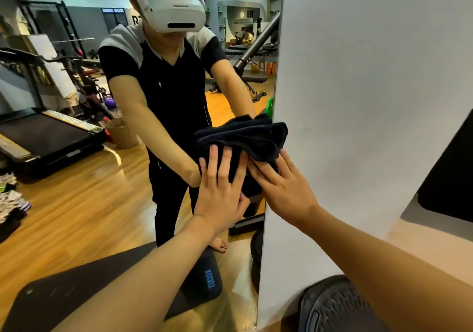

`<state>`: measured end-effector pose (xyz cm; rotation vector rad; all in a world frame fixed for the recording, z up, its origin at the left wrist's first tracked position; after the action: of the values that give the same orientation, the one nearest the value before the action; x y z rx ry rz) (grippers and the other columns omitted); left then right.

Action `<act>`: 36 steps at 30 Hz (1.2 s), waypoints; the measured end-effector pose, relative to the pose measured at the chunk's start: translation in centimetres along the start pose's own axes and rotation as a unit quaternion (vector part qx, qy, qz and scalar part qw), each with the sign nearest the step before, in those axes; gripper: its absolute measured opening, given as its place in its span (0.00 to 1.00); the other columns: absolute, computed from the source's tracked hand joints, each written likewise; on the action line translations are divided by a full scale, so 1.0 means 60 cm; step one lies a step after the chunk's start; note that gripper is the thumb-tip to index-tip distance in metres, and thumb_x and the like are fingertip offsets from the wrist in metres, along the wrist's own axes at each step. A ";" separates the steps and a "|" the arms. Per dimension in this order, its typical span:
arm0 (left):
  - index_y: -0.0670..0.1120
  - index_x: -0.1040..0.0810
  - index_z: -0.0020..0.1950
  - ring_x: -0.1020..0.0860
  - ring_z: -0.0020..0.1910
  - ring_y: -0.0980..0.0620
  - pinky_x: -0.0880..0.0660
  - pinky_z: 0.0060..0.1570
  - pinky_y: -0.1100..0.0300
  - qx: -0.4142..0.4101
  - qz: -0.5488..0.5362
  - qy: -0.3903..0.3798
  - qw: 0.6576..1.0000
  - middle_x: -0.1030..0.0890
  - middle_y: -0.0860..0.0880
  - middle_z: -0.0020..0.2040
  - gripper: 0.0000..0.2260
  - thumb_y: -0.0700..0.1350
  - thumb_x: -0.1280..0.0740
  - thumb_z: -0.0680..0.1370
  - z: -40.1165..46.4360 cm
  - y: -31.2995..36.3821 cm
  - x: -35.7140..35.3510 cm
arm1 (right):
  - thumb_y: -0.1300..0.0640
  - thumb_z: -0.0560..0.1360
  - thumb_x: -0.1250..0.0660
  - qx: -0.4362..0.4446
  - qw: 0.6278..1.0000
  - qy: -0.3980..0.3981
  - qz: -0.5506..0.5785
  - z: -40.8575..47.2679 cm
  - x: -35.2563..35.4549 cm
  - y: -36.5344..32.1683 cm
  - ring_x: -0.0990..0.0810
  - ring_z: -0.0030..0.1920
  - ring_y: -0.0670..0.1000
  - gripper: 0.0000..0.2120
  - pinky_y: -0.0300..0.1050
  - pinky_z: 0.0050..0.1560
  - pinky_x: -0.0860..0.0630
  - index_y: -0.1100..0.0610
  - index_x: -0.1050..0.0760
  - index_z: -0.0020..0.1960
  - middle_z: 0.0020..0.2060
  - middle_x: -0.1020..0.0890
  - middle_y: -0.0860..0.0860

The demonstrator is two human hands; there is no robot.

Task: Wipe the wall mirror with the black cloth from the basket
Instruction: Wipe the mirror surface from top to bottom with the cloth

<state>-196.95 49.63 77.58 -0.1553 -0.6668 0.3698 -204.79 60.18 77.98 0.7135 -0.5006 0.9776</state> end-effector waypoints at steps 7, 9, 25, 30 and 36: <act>0.44 0.51 0.84 0.51 0.79 0.33 0.53 0.79 0.37 -0.052 0.004 -0.026 0.998 0.48 0.36 0.78 0.40 0.49 0.37 0.75 -0.039 0.024 -0.030 | 0.59 0.85 0.51 -0.004 0.999 -0.005 0.033 -0.050 -0.036 -0.003 0.45 0.80 0.68 0.24 0.65 0.73 0.33 0.59 0.40 0.81 0.78 0.34 0.58; 0.44 0.52 0.84 0.50 0.79 0.34 0.53 0.80 0.39 -0.071 0.008 -0.040 0.997 0.48 0.36 0.78 0.41 0.50 0.37 0.75 -0.058 0.028 -0.042 | 0.61 0.83 0.47 0.001 0.999 -0.007 0.041 -0.069 -0.050 -0.008 0.47 0.80 0.67 0.26 0.65 0.72 0.31 0.59 0.42 0.81 0.78 0.33 0.59; 0.44 0.49 0.83 0.48 0.80 0.39 0.47 0.79 0.41 -0.096 0.043 -0.038 0.994 0.46 0.39 0.79 0.38 0.52 0.36 0.78 -0.113 -0.013 -0.037 | 0.64 0.73 0.28 -0.055 0.994 0.018 0.090 -0.078 -0.085 -0.091 0.41 0.75 0.77 0.41 0.76 0.68 0.35 0.60 0.45 0.81 0.77 0.38 0.60; 0.46 0.47 0.83 0.48 0.81 0.41 0.52 0.80 0.40 -0.102 0.068 -0.042 0.992 0.45 0.41 0.79 0.38 0.53 0.34 0.78 -0.135 -0.049 -0.022 | 0.65 0.71 0.27 -0.070 0.992 -0.003 0.107 -0.054 -0.071 -0.134 0.46 0.77 0.73 0.43 0.77 0.66 0.32 0.59 0.45 0.80 0.77 0.39 0.60; 0.46 0.46 0.83 0.47 0.80 0.42 0.45 0.78 0.39 -0.092 0.075 -0.056 0.991 0.45 0.42 0.80 0.35 0.55 0.36 0.80 -0.182 -0.120 0.000 | 0.63 0.62 0.19 -0.047 0.992 0.008 0.116 0.002 -0.028 -0.224 0.65 0.82 0.56 0.46 0.78 0.57 0.26 0.63 0.38 0.75 0.73 0.38 0.59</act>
<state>-188.02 42.75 70.96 -0.3637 -0.8019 0.4646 -193.85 54.24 72.69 0.5709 -0.6222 1.1675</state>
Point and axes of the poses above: each hand's wrist, its own z-axis towards the middle knuckle, its own x-axis out of the back of the hand, y = z × x, the point moved 7 cm from there along z, towards the middle knuckle
